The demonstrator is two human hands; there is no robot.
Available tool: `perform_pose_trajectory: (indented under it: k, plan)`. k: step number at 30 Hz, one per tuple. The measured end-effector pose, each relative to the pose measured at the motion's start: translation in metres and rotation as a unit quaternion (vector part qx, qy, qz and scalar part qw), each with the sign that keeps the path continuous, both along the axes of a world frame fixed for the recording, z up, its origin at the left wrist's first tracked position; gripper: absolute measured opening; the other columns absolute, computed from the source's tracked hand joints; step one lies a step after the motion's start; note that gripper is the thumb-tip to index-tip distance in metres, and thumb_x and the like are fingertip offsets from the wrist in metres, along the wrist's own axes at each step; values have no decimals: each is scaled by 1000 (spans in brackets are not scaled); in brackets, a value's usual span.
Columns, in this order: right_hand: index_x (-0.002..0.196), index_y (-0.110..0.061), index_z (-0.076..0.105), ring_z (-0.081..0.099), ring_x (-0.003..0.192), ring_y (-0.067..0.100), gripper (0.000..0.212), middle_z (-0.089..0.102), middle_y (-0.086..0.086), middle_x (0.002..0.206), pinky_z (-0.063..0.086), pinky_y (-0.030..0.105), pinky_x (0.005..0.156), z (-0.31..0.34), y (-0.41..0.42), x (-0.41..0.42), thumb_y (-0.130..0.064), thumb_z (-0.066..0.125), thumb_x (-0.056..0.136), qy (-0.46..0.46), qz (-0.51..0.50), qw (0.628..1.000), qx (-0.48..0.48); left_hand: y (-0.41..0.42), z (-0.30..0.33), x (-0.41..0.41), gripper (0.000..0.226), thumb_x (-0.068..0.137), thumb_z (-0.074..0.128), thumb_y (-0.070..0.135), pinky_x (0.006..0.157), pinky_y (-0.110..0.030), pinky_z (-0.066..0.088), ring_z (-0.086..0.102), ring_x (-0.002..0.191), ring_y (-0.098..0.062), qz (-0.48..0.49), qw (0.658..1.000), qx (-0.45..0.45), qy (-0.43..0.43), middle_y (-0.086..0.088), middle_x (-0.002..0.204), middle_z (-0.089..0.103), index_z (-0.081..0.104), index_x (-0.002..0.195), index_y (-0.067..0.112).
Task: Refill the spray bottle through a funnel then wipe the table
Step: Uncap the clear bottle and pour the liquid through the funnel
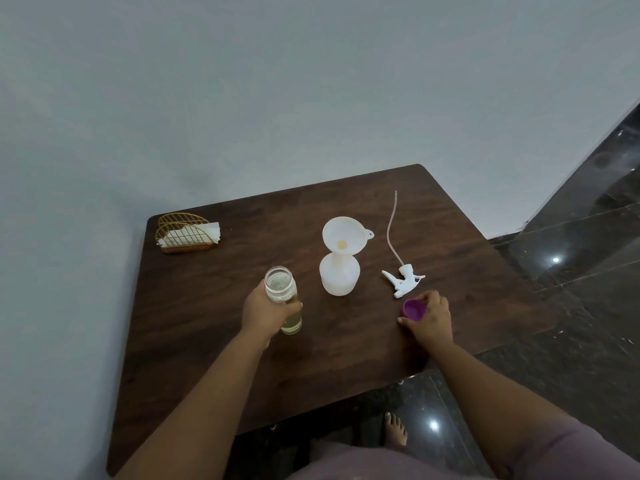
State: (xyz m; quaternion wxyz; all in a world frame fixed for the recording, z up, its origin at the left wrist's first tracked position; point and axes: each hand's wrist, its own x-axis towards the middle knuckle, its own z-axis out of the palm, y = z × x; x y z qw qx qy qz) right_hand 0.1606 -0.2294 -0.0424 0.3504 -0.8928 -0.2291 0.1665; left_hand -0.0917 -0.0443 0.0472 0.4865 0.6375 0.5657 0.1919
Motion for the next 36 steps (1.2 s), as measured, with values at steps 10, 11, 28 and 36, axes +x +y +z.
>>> perform_pose_trajectory:
  k: [10, 11, 28, 36]
  plan:
    - [102, -6, 53, 50, 87, 27, 37, 53, 7, 93, 46, 45, 76, 35, 26, -71, -14, 74, 73, -205, -27, 971, 125, -8, 9, -4, 50, 64, 88, 33, 90, -39, 53, 62, 100, -15, -69, 995, 60, 47, 12, 101, 66, 60, 105, 34]
    - [101, -8, 54, 49, 83, 21, 34, 51, 3, 89, 46, 41, 76, 41, 27, -80, -16, 74, 75, -210, 19, 966, 146, -10, 11, -4, 48, 63, 87, 38, 88, -38, 54, 63, 98, -13, -92, 991, 75, 58, 14, 99, 66, 60, 102, 36]
    - [107, -9, 55, 63, 88, 8, 47, 64, -7, 94, 53, 30, 77, 107, 41, -99, -5, 68, 62, -17, 235, 923, 306, -56, 41, 55, 68, 57, 71, 48, 93, -31, 49, 59, 106, -4, -276, 952, 100, -85, 16, 114, 60, 55, 121, 33]
    - [115, -5, 54, 66, 96, 11, 55, 67, -2, 104, 54, 30, 82, 131, 36, -58, -25, 73, 68, -26, 261, 917, 302, -49, 59, 81, 52, 80, 74, 26, 93, -24, 49, 56, 111, -2, -384, 907, 125, -117, 11, 120, 59, 50, 127, 28]
